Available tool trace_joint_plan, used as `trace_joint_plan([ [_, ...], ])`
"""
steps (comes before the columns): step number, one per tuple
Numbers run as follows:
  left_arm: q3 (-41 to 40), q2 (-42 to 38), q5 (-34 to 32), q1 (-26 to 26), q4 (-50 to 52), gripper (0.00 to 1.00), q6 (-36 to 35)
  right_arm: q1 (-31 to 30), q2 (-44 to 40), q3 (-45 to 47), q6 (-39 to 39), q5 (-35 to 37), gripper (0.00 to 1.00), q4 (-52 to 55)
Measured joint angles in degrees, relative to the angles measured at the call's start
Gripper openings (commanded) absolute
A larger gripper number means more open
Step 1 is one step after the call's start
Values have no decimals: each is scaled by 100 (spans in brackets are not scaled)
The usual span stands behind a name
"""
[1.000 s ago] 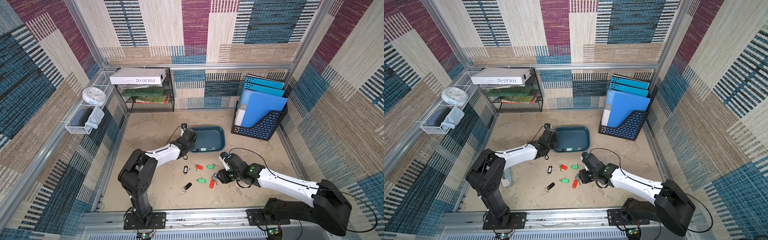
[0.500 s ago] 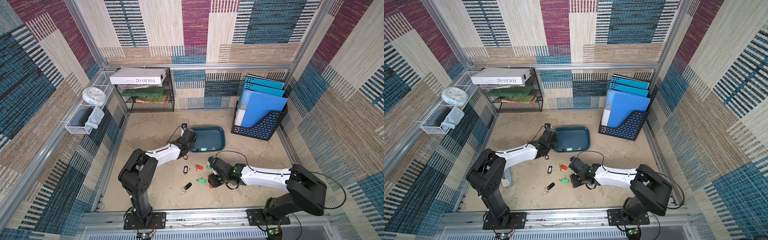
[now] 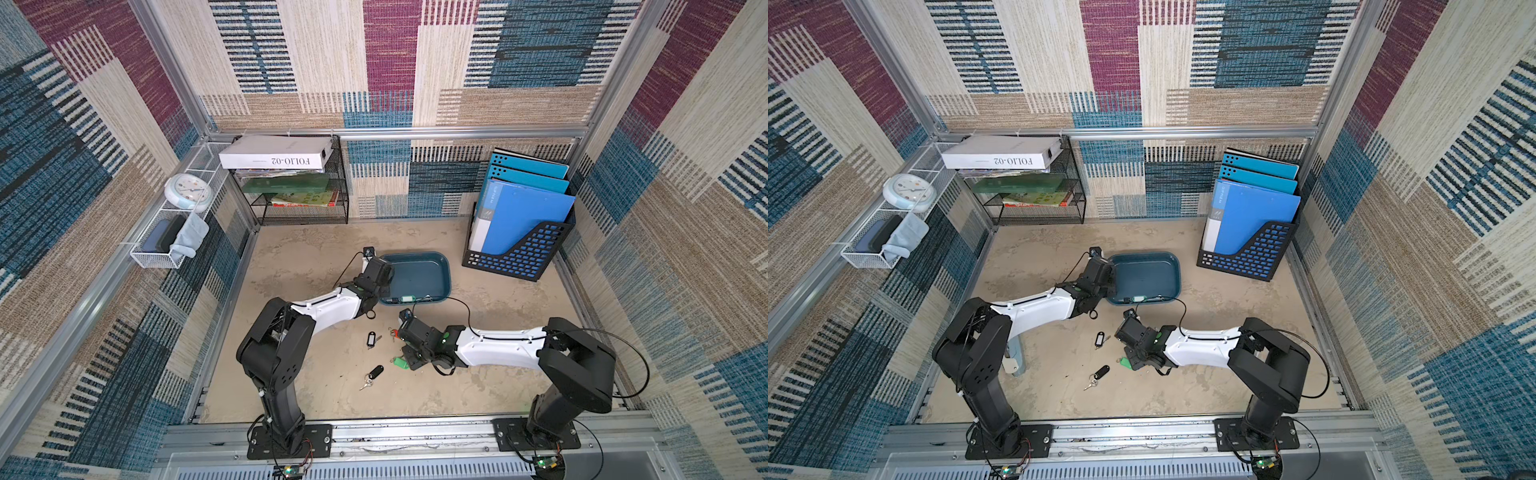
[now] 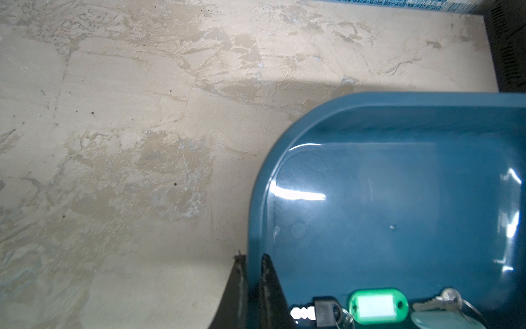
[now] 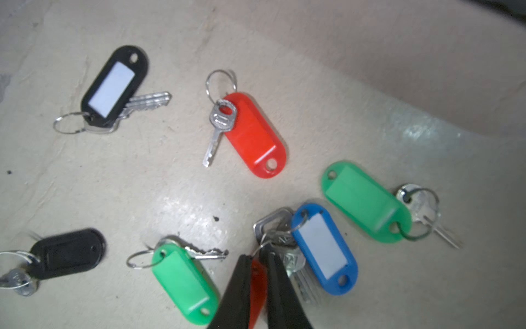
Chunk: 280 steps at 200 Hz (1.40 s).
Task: Take the keys out of the storage box
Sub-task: Place the key at the center of the board, then move the key to the center of the board.
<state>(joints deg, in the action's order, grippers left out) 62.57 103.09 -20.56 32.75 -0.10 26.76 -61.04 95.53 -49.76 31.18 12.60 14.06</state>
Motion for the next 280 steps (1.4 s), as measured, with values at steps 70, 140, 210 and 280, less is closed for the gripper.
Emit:
trace_joint_plan([
  [70, -4, -15, 44, 0, 7, 0, -7, -22, -671, 680, 243, -48, 0, 79],
  [140, 0, -15, 76, 0, 7, 0, -22, -229, -2337, 1565, 376, -791, 0, 710],
  [210, 0, -22, 96, 0, 9, 0, -22, -422, -2194, 1552, 533, -994, 46, 841],
  [280, -20, -52, 162, 0, 15, 0, -22, -188, -1875, 887, 509, 437, 55, 579],
])
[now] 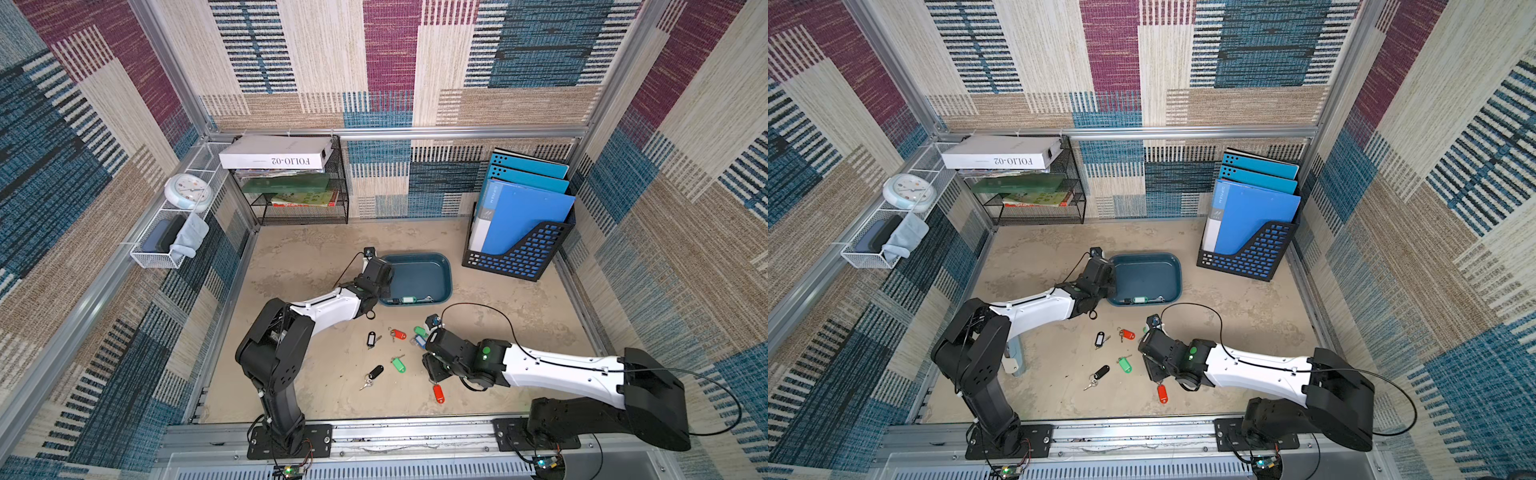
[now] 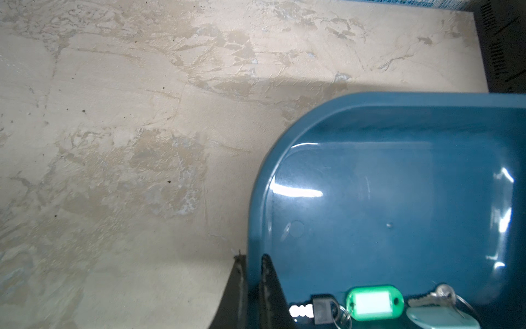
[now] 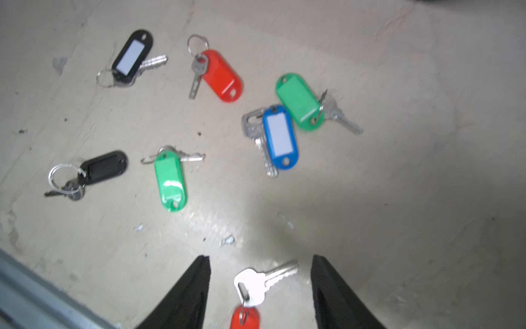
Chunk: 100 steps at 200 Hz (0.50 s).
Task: Take the keys out of the storage box
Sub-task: Move the key to the center of the board.
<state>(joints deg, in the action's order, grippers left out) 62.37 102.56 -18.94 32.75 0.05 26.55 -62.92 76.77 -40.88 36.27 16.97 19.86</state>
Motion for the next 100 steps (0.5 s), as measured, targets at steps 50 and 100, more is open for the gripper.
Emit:
trace_joint_plan([
  [50, 22, -48, 131, 0, 101, 0, -22, 376, 1569, -758, -94, 402, 51, -590],
  [100, 31, -94, 219, 0, 144, 0, -44, 415, 2072, -981, -98, 527, 31, -785],
])
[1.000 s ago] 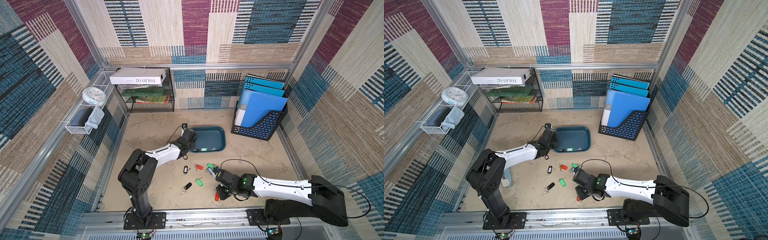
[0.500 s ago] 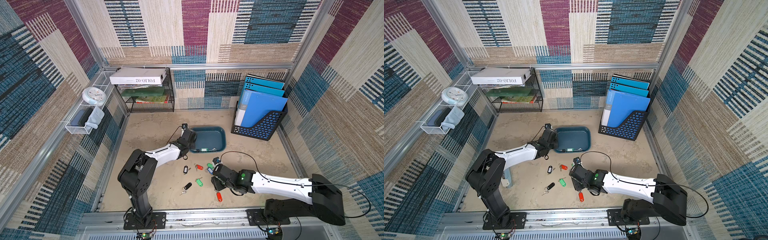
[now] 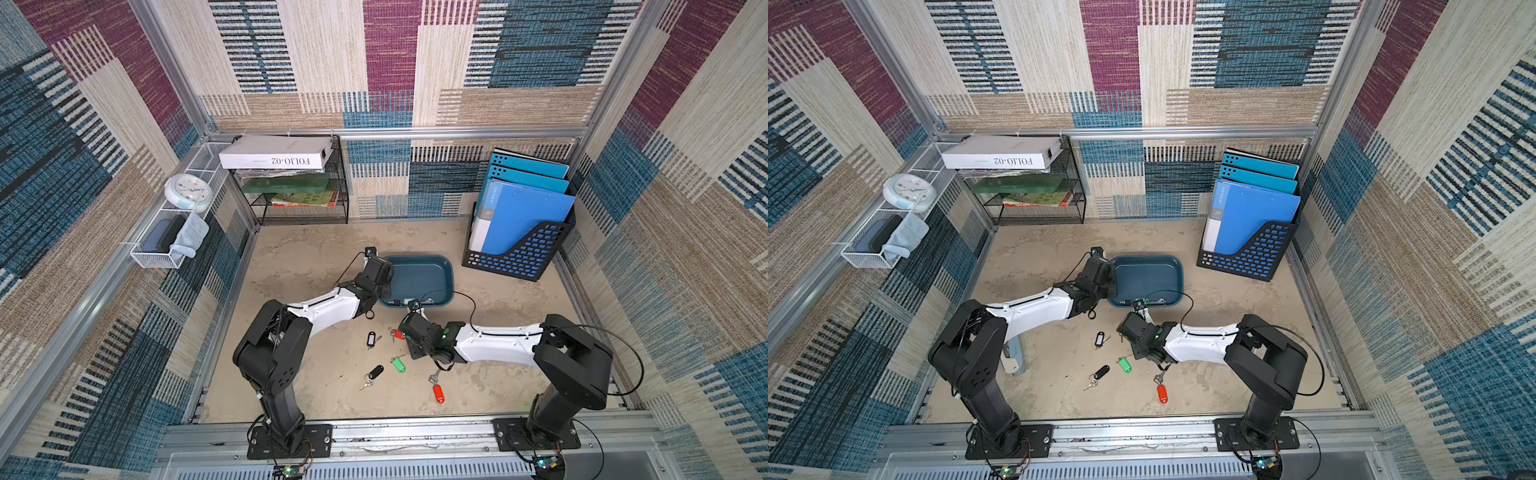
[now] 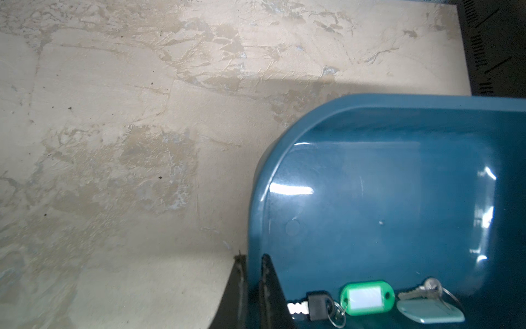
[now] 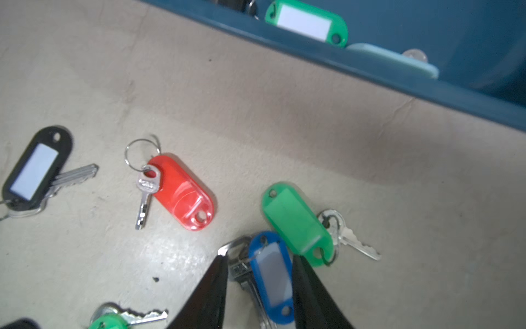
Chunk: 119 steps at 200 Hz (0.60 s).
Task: Take the keys out of the storage box
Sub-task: Move the key to the center of the board.
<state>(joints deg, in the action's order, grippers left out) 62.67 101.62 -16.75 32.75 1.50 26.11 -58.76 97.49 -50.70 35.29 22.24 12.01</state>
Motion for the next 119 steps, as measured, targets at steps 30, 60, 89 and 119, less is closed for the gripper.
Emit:
trace_joint_plan([
  [30, 2, 0, 0, 0, 20, 0, -2, 4, 85, 39, 15, 33, 24, -120],
  [60, 2, 0, 0, 0, 28, 0, -2, 7, 28, 175, 116, 15, 18, -269],
  [89, 2, 0, -2, 0, 33, 0, -15, -72, -354, 570, 304, -85, 16, -229],
  [119, 2, 0, -2, 0, 37, 0, -20, -210, -911, 1021, 577, -240, 17, 39],
])
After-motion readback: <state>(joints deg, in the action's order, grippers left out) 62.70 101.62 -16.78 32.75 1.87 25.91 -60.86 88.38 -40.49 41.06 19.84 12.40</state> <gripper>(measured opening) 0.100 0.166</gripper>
